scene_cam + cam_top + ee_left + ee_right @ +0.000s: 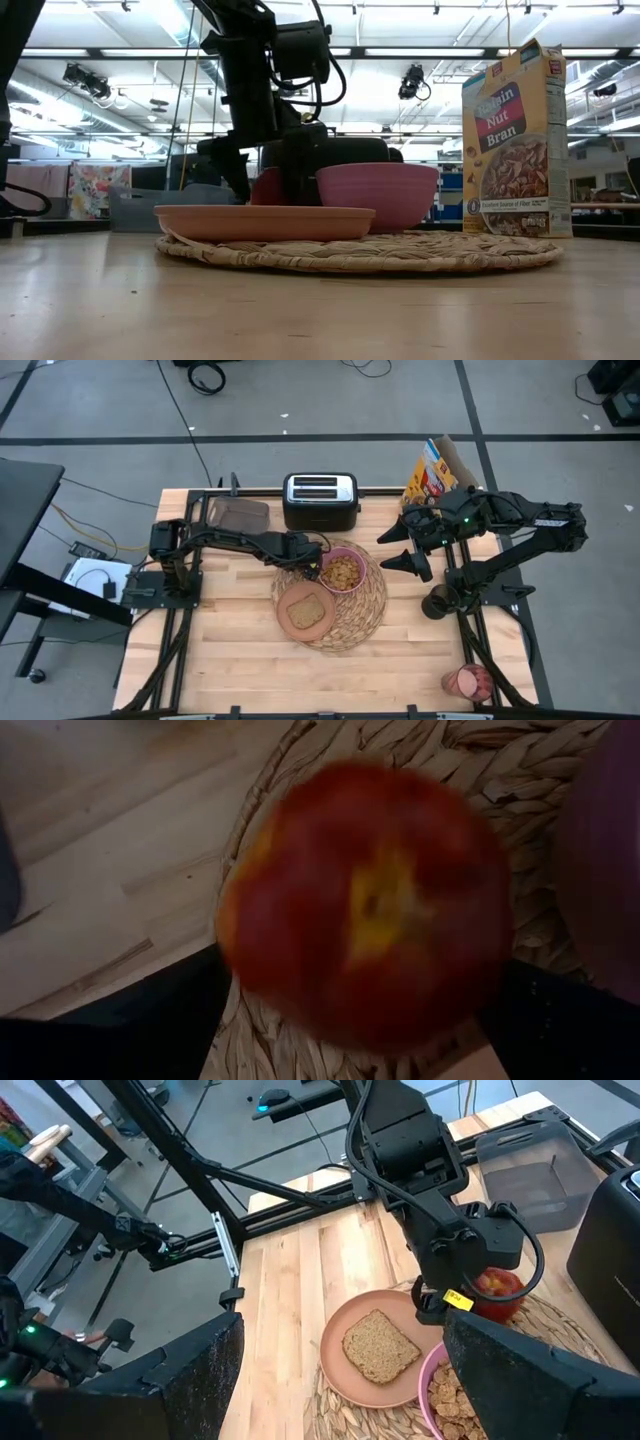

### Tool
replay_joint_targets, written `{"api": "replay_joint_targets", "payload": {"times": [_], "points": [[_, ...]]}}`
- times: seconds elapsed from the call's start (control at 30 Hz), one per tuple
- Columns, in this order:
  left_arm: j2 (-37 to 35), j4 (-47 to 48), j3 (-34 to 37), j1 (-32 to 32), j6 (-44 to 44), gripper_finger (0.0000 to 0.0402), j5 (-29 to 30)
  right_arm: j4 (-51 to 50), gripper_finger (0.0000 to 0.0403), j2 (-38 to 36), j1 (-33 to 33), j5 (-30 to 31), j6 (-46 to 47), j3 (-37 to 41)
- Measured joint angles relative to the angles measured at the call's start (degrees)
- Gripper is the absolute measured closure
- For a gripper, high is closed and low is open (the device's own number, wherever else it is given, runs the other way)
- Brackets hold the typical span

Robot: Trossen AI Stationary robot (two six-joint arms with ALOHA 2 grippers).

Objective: Arrange a breakfast setting
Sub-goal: Put the red apple to the top right of the pink bowl on the brown placemat, then put the red cup to the top right of the brown placemat

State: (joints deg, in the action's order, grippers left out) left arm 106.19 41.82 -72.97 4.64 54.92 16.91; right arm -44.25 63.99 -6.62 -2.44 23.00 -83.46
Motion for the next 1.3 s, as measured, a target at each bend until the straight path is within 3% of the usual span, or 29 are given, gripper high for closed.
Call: {"api": "replay_joint_targets", "payload": {"times": [0.93,1.13,1.3], "points": [[-0.86,1.73,-0.03,-1.9,0.82,0.0008,-4.5,-0.04,0.0057,0.0,-0.01,-0.2,1.09,0.0],[-5.59,7.23,-0.11,-3.28,2.34,0.0008,-5.7,-1.41,0.0057,0.12,-0.04,-0.2,0.87,-0.02],[-13.24,11.49,-0.07,-8.43,1.63,0.0008,-8.74,-3.65,0.0057,2.48,-2.81,0.14,1.45,-0.02]]}}
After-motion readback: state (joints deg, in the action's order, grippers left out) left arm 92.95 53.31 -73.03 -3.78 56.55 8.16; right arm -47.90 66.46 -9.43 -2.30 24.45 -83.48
